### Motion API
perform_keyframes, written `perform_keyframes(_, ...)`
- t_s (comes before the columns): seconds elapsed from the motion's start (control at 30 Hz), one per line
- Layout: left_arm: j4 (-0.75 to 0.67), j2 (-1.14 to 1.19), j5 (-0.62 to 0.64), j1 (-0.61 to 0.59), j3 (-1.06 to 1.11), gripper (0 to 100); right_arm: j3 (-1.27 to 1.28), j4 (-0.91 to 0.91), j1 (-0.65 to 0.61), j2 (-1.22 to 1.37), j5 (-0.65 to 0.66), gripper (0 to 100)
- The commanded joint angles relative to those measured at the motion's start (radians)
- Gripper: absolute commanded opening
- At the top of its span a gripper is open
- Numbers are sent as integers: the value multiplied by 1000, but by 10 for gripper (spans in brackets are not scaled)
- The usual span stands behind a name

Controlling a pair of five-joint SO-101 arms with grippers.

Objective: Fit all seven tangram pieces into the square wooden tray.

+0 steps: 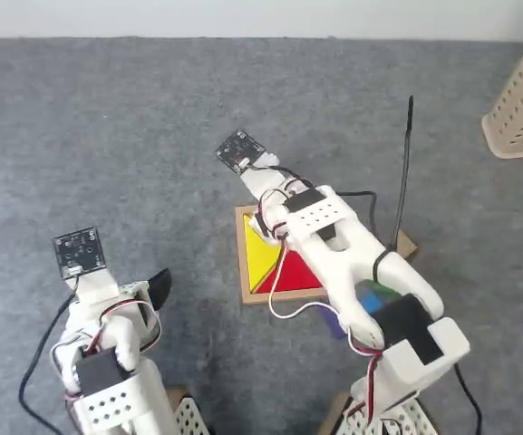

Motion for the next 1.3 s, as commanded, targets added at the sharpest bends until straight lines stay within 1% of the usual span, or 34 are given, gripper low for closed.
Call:
perform_keyframes(0.0,-2,-12,-2,2,-13,354,-8,-42,97,-136,-170,9)
perform_keyframes(0.07,-2,-12,-2,2,-13,354,-6,-77,136,-157,-229,9)
perform_keyframes(0.13,-2,-12,-2,2,-13,354,-6,-104,153,-140,-259,9)
perform_keyframes(0.37,-2,-12,-2,2,-13,354,-11,-180,114,19,-259,9)
perform_keyframes(0.43,-2,-12,-2,2,-13,354,-15,-171,94,31,-233,9)
perform_keyframes(0.57,-2,-12,-2,2,-13,354,-6,-134,45,25,-129,9)
perform_keyframes(0.67,-2,-12,-2,2,-13,354,-5,-119,10,30,-97,9)
perform_keyframes(0.8,-2,-12,-2,2,-13,354,9,-120,-8,22,-97,9)
perform_keyframes(0.93,-2,-12,-2,2,-13,354,14,-119,13,-13,-103,9)
perform_keyframes(1.13,-2,-12,-2,2,-13,354,54,7,68,-194,-98,9)
perform_keyframes(1.27,-2,-12,-2,2,-13,354,114,13,67,-194,-95,9)
